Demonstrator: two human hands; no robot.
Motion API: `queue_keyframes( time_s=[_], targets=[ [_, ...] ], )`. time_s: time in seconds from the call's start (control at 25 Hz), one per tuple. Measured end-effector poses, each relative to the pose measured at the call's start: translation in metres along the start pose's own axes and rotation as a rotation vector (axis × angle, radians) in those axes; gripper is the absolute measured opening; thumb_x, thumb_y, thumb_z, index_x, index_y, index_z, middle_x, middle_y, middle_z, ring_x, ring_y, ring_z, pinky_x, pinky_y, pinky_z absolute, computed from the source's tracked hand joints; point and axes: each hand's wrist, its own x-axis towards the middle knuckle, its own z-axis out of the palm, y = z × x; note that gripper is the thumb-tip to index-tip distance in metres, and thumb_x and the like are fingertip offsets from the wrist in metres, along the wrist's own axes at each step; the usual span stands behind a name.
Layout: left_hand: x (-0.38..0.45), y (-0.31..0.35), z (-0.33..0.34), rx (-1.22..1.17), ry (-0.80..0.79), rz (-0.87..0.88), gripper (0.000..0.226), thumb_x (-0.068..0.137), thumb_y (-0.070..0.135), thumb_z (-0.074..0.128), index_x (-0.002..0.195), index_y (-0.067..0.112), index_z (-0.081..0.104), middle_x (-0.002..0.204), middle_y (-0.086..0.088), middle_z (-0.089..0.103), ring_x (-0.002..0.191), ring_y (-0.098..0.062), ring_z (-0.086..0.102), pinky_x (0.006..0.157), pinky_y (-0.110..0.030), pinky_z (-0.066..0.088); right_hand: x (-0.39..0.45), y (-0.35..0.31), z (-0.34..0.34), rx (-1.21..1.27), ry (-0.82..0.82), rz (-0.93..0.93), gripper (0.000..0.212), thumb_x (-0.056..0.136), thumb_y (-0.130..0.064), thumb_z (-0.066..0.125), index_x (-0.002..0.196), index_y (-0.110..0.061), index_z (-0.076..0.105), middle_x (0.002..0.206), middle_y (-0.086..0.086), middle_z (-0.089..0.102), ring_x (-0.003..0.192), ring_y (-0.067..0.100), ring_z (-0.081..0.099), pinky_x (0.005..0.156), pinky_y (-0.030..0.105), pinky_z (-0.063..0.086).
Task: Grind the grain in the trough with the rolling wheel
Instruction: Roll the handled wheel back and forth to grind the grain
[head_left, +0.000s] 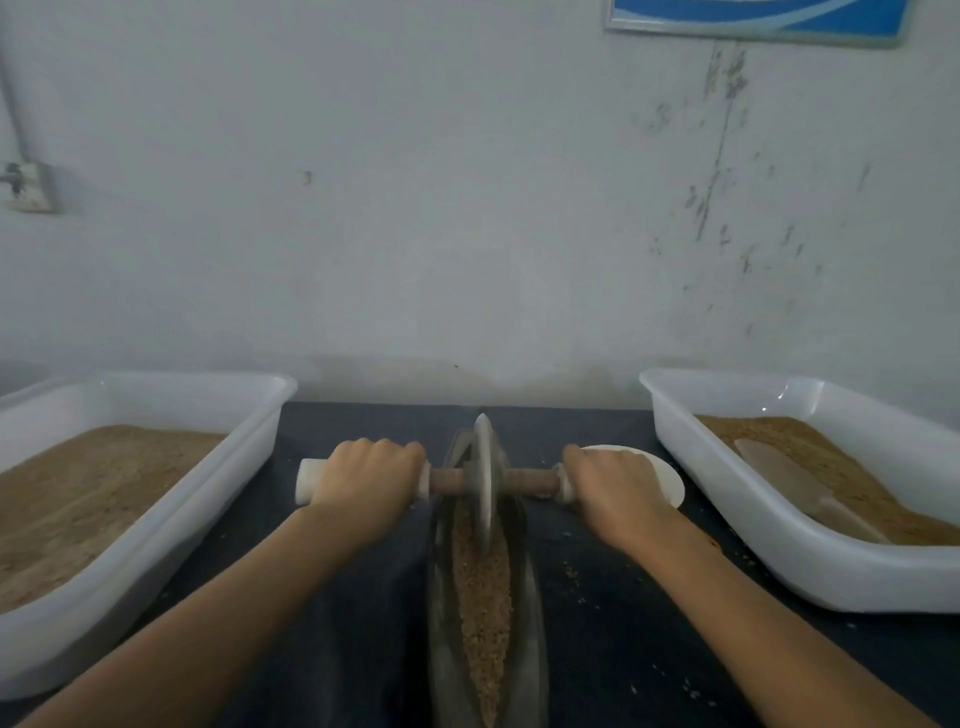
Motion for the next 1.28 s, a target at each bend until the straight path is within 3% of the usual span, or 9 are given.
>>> queue_keyframes(
  time_s=[0.24,0.44,0.56,0.68,0.8,0.88,0.96,1.08,1.28],
  targets=[
    [-0.094,0.007,-0.020,0.004,0.226,0.245,0.066,0.028,0.037,0.085,0.068,0.033,0.033,0.052,0.013,0.036,0.039,-0.008,0.044,0.047,-0.024,0.017,-0.093,0.008,-0.012,0.062,-0.062,-0.135,0.036,0.074,-0.042,0.064,0.076,-0.038,0.028,0.059,-0.014,0.033,0.050,0.001,0.036,0.046,0.020,0.015],
    [-0.025,0.003,-0.002,0.060,0.017,0.043,0.027,0.083,0.038,0.059,0.085,0.031,0.033,0.086,0.008,0.059,0.073,-0.017,0.057,0.063,-0.032,0.039,-0.029,0.003,0.000,-0.026,0.028,-0.052,0.021,0.082,-0.032,0.061,0.090,-0.029,0.043,0.071,-0.007,0.053,0.063,0.015,0.054,0.053,0.031,0.039],
    [0.021,0.003,0.000,0.109,0.048,-0.036,0.022,0.087,0.032,0.057,0.087,0.026,0.036,0.094,0.003,0.064,0.081,-0.022,0.062,0.063,-0.033,0.036,0.018,0.005,0.008,0.012,0.028,0.030,0.020,0.084,-0.030,0.060,0.097,-0.021,0.048,0.088,0.000,0.065,0.077,0.026,0.062,0.058,0.033,0.038],
    [0.007,0.009,-0.010,0.097,0.039,0.010,0.019,0.086,0.031,0.058,0.091,0.025,0.041,0.095,0.003,0.064,0.084,-0.022,0.062,0.064,-0.033,0.035,0.002,0.006,0.014,0.081,-0.004,0.044,0.016,0.082,-0.032,0.057,0.093,-0.021,0.052,0.075,-0.002,0.057,0.070,0.024,0.059,0.060,0.033,0.044],
    [-0.057,0.012,-0.015,0.053,0.097,0.104,0.032,0.076,0.035,0.069,0.087,0.029,0.039,0.084,0.006,0.061,0.074,-0.016,0.061,0.060,-0.030,0.036,-0.063,0.007,0.006,0.035,0.130,-0.119,0.036,0.058,-0.032,0.078,0.074,-0.029,0.046,0.054,-0.010,0.034,0.048,0.010,0.041,0.042,0.022,0.021],
    [-0.094,0.011,-0.020,-0.004,0.182,0.226,0.052,0.046,0.034,0.083,0.076,0.029,0.042,0.061,0.005,0.052,0.049,-0.013,0.053,0.046,-0.028,0.029,-0.091,0.007,-0.012,0.042,0.233,-0.228,0.056,0.030,-0.032,0.087,0.065,-0.032,0.043,0.047,-0.011,0.036,0.038,0.005,0.031,0.045,0.014,0.004],
    [-0.099,0.006,-0.024,0.026,0.117,0.210,0.062,0.042,0.037,0.083,0.077,0.034,0.032,0.056,0.010,0.041,0.044,-0.010,0.042,0.047,-0.027,0.023,-0.095,0.007,-0.013,0.060,0.201,-0.189,0.065,0.021,-0.032,0.088,0.064,-0.033,0.039,0.044,-0.007,0.042,0.034,0.005,0.035,0.049,0.010,0.000],
    [-0.057,0.007,-0.011,0.048,0.010,0.061,0.038,0.080,0.039,0.063,0.084,0.034,0.025,0.078,0.012,0.051,0.067,-0.012,0.052,0.061,-0.029,0.038,-0.057,0.004,-0.004,-0.105,0.138,-0.131,0.046,0.055,-0.033,0.081,0.076,-0.032,0.041,0.060,-0.007,0.054,0.048,0.009,0.049,0.042,0.021,0.015],
    [0.023,0.005,-0.004,0.072,0.017,-0.042,0.017,0.087,0.035,0.057,0.092,0.024,0.045,0.096,0.001,0.065,0.086,-0.026,0.062,0.069,-0.034,0.043,0.021,0.005,0.008,-0.010,0.057,0.050,0.018,0.085,-0.030,0.059,0.096,-0.021,0.048,0.087,0.000,0.065,0.076,0.028,0.062,0.056,0.033,0.034]
  ],
)
